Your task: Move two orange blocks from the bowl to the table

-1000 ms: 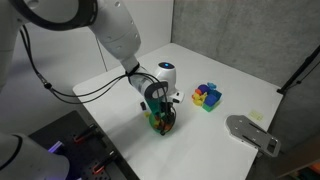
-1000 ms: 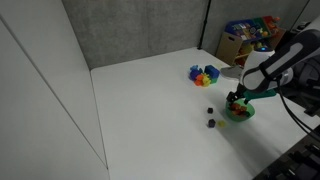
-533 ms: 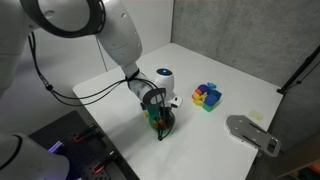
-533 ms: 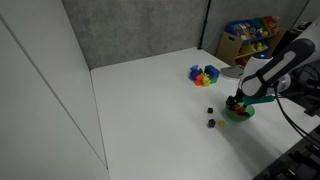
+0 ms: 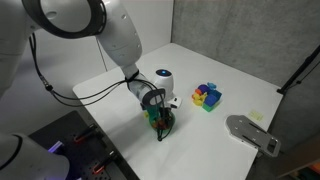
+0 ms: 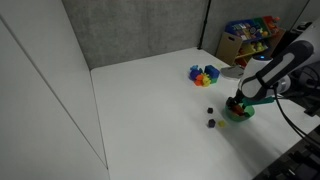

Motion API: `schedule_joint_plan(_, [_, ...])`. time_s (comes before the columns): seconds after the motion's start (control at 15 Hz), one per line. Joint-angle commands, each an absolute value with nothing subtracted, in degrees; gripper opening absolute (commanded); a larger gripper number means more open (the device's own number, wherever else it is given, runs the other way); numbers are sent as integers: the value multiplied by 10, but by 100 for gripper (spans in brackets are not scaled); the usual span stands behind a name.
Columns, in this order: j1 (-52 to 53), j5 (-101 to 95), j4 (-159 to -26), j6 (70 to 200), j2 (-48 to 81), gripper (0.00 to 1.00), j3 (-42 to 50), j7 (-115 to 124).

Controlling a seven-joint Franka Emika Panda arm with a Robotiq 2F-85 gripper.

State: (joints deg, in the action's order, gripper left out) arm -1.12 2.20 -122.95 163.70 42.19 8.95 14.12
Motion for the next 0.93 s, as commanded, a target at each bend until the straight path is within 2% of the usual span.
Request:
schedule_joint_plan(0.0, [-4, 27, -1231, 1651, 432, 56, 92, 135])
schedule_joint_plan(0.33, [0, 26, -1233, 1648, 424, 17, 92, 134])
schedule_joint_plan(0.47, [3, 26, -1234, 1641, 415, 6, 91, 133])
schedule_joint_plan(0.53, [8, 24, -1234, 1637, 409, 10, 93, 135])
schedule_joint_plan(0.87, [39, 14, -1240, 1615, 369, 10, 104, 138])
